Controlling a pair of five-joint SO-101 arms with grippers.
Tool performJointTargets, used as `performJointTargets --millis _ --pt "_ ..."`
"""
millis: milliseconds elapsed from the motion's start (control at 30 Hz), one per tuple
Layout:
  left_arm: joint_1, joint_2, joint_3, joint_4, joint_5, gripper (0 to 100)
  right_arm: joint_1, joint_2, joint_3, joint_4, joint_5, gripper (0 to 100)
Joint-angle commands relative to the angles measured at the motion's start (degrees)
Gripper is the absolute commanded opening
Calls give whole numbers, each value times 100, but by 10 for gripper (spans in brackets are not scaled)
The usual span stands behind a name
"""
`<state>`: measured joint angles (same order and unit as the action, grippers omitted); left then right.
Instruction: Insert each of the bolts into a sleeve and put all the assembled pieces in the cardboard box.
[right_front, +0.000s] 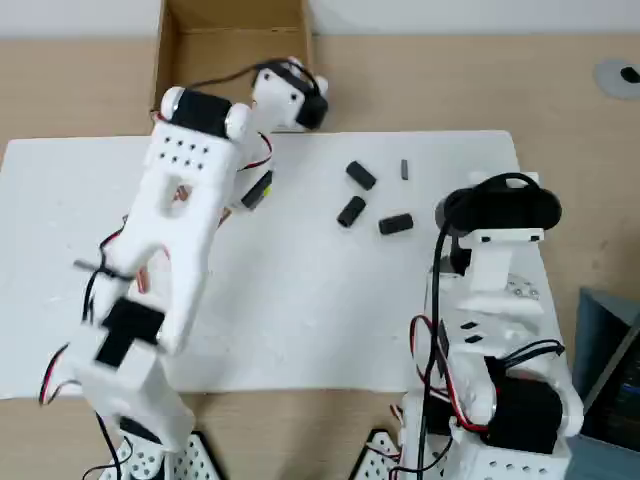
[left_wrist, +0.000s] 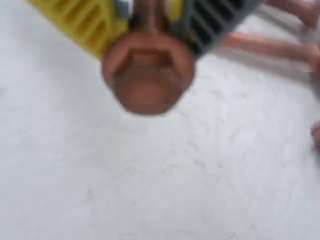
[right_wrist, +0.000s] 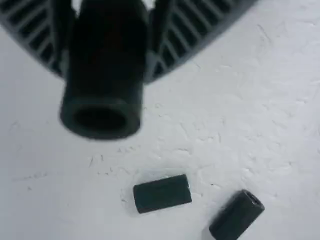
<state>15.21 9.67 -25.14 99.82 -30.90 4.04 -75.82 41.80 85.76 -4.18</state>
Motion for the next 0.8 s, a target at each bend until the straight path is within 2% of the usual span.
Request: performJointTargets --millis 0,67,267,367,667,767 --pt "273 -1226 413 62 360 2 40 -48 -488 176 70 9" --pt "431 -1815 967 62 484 2 48 -48 -541 334 70 9" --pt "712 -3723 2418 9 1609 2 48 -48 -541 448 70 9" --pt "659 -4576 3086 -404 2075 2 31 -48 -497 387 62 9" --pt "0 -6897 5292 -1829 3200 2 13 -48 295 -651 70 9" --pt "-193 -7618 5925 -2110 3473 2 -207 -57 541 -800 62 9"
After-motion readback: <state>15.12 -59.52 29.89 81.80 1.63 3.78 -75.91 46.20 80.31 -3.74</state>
